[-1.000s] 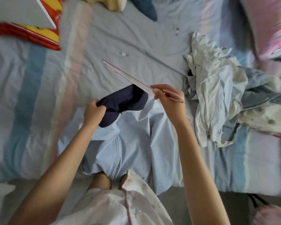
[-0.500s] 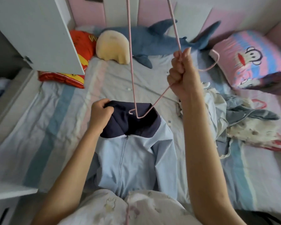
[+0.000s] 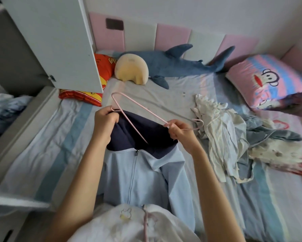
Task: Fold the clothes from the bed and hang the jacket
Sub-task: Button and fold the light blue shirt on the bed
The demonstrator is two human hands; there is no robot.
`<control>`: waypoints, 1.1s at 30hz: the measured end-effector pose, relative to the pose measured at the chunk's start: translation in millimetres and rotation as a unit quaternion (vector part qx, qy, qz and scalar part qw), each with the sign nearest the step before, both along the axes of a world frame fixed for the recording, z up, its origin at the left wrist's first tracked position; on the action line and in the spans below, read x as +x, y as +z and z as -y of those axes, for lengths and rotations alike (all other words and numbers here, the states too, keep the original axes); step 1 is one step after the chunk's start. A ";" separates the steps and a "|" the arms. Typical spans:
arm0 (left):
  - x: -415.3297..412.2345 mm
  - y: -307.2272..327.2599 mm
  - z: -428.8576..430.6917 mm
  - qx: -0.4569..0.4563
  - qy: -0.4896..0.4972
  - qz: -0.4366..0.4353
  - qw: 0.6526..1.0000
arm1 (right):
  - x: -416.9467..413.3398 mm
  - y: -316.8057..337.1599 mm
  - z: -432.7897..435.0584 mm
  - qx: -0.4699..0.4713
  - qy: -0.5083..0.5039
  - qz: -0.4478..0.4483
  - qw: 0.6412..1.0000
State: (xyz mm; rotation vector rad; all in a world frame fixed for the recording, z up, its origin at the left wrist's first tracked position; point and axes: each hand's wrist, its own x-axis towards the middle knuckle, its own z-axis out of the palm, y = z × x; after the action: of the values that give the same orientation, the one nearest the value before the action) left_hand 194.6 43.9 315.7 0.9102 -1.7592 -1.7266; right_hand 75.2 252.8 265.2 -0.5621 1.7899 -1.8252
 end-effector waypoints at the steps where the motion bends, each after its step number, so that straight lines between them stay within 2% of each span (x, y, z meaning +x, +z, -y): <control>1: 2.3 -1.6 2.3 0.000 0.004 0.004 1.000 | 2.8 4.4 -3.0 0.000 0.019 -0.013 1.000; 7: 3.9 -1.0 8.1 0.027 0.006 -0.016 0.999 | 1.5 11.4 -13.8 0.062 0.048 -0.129 0.989; 9: 0.7 0.0 7.4 0.079 0.004 -0.030 0.996 | 3.5 3.0 -15.6 0.054 0.043 -0.088 0.994; 12: -6.6 2.9 3.5 0.200 -0.002 -0.076 0.977 | 8.5 -13.8 -17.5 0.022 0.076 0.031 0.996; 16: -12.5 13.0 0.8 0.231 0.001 -0.107 0.967 | 12.9 -23.4 -25.3 0.008 0.059 -0.001 0.998; 18: -14.2 14.7 3.2 0.242 0.017 -0.106 0.964 | 12.7 -19.7 -30.3 -0.008 0.047 0.032 0.998; 20: -15.8 13.1 8.4 0.193 0.015 -0.095 0.976 | 11.1 -8.5 -36.5 0.015 0.045 0.016 0.999; 23: -16.4 5.1 17.8 -0.017 -0.002 -0.020 1.000 | 8.7 14.3 -51.4 0.072 0.080 -0.138 0.985; 25: -14.6 0.0 18.8 -0.176 0.005 0.037 0.984 | 10.6 29.0 -58.1 0.107 0.095 -0.242 0.960; 27: -13.3 -6.8 19.3 -0.289 0.028 0.061 0.955 | 18.8 33.6 -59.9 0.117 0.106 -0.310 0.937; 30: -16.6 -15.6 20.6 -0.358 0.055 0.088 0.928 | 25.0 31.7 -60.4 0.134 0.100 -0.384 0.908; 33: -19.1 -20.6 18.0 -0.371 0.029 0.067 0.926 | 20.0 31.0 -65.0 0.186 0.107 -0.400 0.891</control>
State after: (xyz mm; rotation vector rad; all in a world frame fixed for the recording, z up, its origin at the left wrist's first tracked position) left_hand 175.5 25.9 295.1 0.7225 -2.1988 -0.8316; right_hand 95.2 317.8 296.2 -1.4284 2.3820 -1.0972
